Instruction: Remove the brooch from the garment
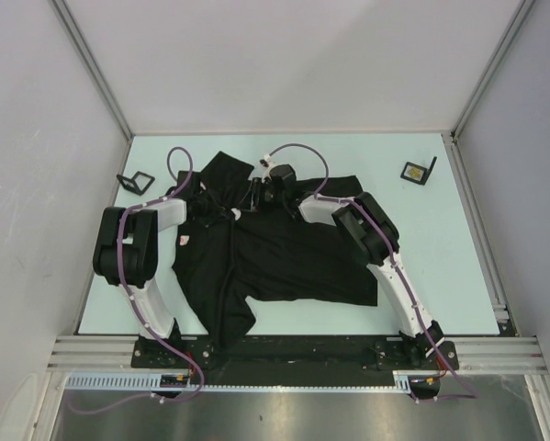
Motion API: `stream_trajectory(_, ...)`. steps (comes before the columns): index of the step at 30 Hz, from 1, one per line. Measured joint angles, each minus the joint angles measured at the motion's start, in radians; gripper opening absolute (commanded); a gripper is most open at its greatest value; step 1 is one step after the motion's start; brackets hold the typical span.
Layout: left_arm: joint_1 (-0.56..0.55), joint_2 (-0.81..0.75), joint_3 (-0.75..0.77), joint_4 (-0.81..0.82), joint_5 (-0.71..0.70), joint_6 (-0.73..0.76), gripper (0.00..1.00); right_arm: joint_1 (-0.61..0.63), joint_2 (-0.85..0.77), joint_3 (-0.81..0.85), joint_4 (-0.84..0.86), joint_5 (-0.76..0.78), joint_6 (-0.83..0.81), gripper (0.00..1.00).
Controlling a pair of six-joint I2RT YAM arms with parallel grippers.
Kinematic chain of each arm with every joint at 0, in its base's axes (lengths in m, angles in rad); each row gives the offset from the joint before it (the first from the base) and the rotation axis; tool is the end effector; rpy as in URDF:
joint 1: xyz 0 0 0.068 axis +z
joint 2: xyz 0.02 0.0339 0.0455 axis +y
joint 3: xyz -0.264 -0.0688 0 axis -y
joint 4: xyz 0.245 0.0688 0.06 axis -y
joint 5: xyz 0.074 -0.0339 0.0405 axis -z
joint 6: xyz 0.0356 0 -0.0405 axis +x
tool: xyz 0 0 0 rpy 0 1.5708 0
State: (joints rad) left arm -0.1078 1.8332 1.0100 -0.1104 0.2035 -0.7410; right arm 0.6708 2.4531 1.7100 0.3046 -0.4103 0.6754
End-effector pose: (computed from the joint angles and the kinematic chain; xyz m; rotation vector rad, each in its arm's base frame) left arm 0.3609 -0.0463 0.1421 -0.7207 2.4788 -0.5905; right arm 0.4153 0.3477 0.1144 -0.2845 2.1903 1.2238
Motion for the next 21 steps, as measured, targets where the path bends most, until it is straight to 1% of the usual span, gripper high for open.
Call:
stream_trajectory(5,0.003,0.000,0.000,0.000,0.000,0.000,0.00,0.005,0.001,0.009,-0.010,0.003,-0.006,0.24)
stream_trajectory(10,0.003,0.000,0.000,0.000,0.001,0.000,0.00,0.009,0.010,0.009,0.005,-0.024,0.010,0.22)
stream_trajectory(13,0.004,0.000,0.000,0.000,0.000,0.000,0.00,0.008,0.010,0.006,0.019,-0.037,0.026,0.17)
stream_trajectory(14,0.005,0.000,0.000,0.000,0.001,0.000,0.00,0.007,0.010,0.005,0.026,-0.043,0.032,0.12)
stream_trajectory(18,0.006,0.000,0.000,0.000,0.002,0.000,0.01,0.004,0.010,0.004,0.053,-0.057,0.043,0.00)
stream_trajectory(21,0.007,0.000,0.000,0.000,0.001,0.000,0.02,0.002,0.010,0.004,0.075,-0.070,0.051,0.00)
